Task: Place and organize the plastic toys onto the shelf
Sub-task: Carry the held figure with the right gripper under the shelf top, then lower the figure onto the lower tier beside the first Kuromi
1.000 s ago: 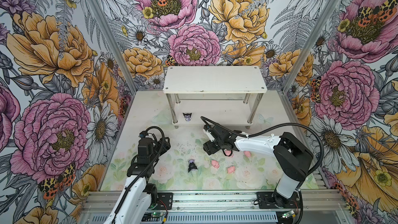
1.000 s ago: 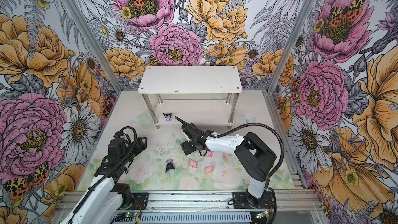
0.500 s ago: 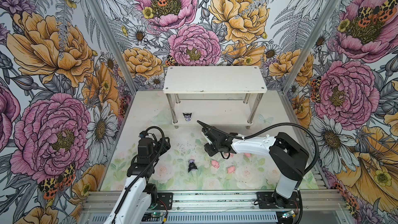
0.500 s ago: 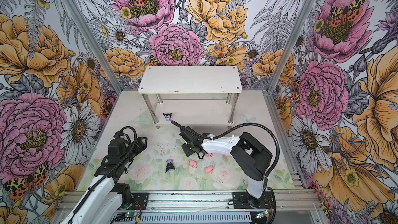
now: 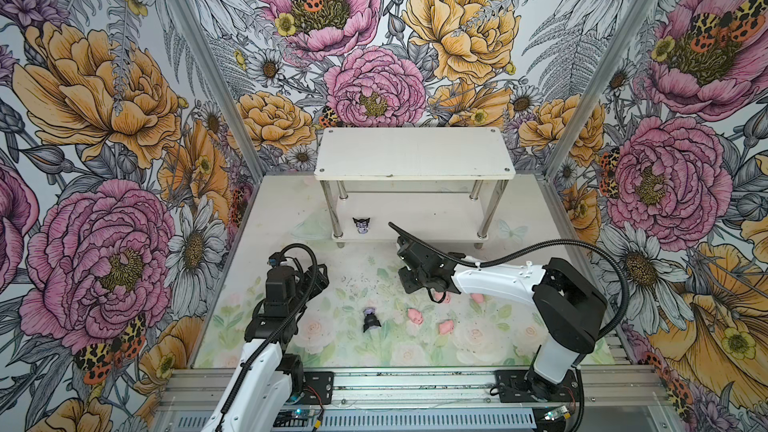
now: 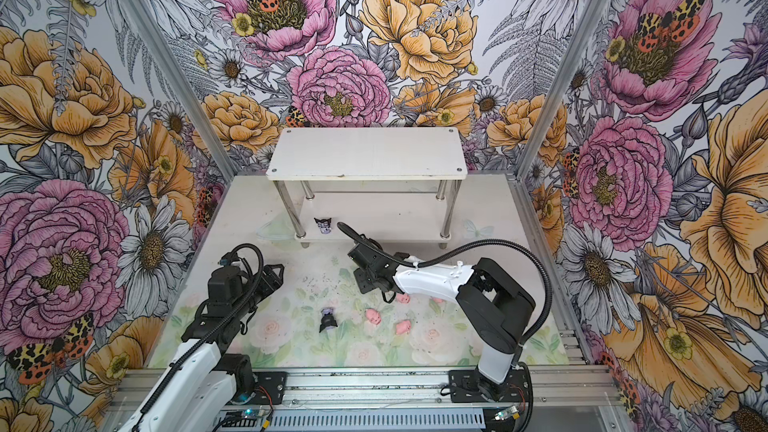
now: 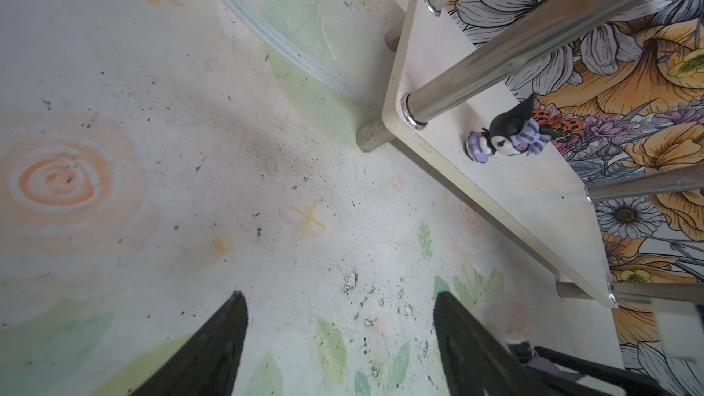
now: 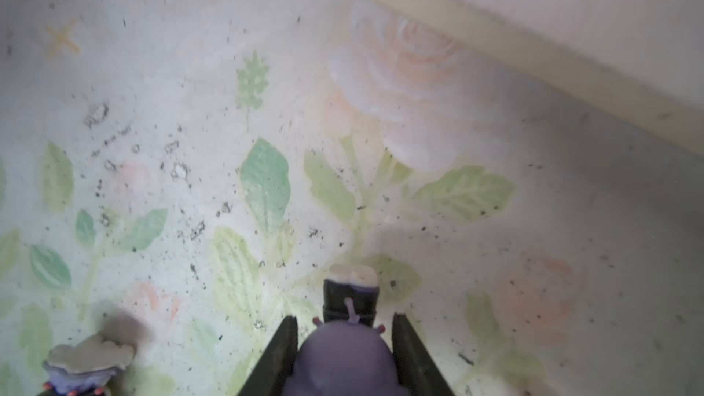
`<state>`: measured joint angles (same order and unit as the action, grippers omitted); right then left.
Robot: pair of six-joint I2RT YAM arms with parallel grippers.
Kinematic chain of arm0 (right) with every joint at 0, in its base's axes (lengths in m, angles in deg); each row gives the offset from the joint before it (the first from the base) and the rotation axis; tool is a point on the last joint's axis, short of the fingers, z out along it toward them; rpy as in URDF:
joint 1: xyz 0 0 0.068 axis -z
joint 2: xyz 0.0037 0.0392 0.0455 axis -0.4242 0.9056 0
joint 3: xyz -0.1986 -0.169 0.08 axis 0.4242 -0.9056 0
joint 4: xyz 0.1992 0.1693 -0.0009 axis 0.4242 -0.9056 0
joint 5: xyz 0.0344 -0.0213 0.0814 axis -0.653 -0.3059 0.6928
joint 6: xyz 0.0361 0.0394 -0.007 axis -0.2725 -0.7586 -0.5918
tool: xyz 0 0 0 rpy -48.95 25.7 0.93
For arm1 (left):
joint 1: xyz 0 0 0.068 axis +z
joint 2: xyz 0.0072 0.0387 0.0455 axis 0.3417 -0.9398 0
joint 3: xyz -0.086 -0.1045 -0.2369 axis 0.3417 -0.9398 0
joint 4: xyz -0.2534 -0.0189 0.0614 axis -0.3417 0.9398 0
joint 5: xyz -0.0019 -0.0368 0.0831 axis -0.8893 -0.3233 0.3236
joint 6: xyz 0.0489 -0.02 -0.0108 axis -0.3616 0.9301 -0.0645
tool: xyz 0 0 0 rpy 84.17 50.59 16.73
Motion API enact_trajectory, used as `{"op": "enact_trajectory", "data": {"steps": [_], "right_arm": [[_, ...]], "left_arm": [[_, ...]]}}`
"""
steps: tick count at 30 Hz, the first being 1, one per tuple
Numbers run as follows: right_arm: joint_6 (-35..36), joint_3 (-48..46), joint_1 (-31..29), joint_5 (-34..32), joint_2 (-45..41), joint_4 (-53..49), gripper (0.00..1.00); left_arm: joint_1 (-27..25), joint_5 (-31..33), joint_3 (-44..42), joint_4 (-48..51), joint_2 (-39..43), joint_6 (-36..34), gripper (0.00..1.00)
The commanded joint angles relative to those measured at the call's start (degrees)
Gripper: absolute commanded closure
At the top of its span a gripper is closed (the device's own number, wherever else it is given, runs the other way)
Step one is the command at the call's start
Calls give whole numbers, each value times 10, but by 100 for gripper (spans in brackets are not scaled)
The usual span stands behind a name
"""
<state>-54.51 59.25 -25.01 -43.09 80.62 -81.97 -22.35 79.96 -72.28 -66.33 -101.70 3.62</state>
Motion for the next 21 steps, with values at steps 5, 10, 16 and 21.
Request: {"op": "enact_trajectory", "data": {"steps": [5,10,16,21], "right_arm": [[-59,107,43,-104,4,13,75],[-71,175,66,-123,64,13,79],[-88,224,69,-159,118,12,79],[-98,244,71,-149,145,12,79]], "left_arm": [[3,-9,0,-12,8,-9,21],[3,-8,-3,-9,19,-8,21],[4,-10,-4,-11,22,-10,21],[4,-14,-4,-12,21,-11,21]]}}
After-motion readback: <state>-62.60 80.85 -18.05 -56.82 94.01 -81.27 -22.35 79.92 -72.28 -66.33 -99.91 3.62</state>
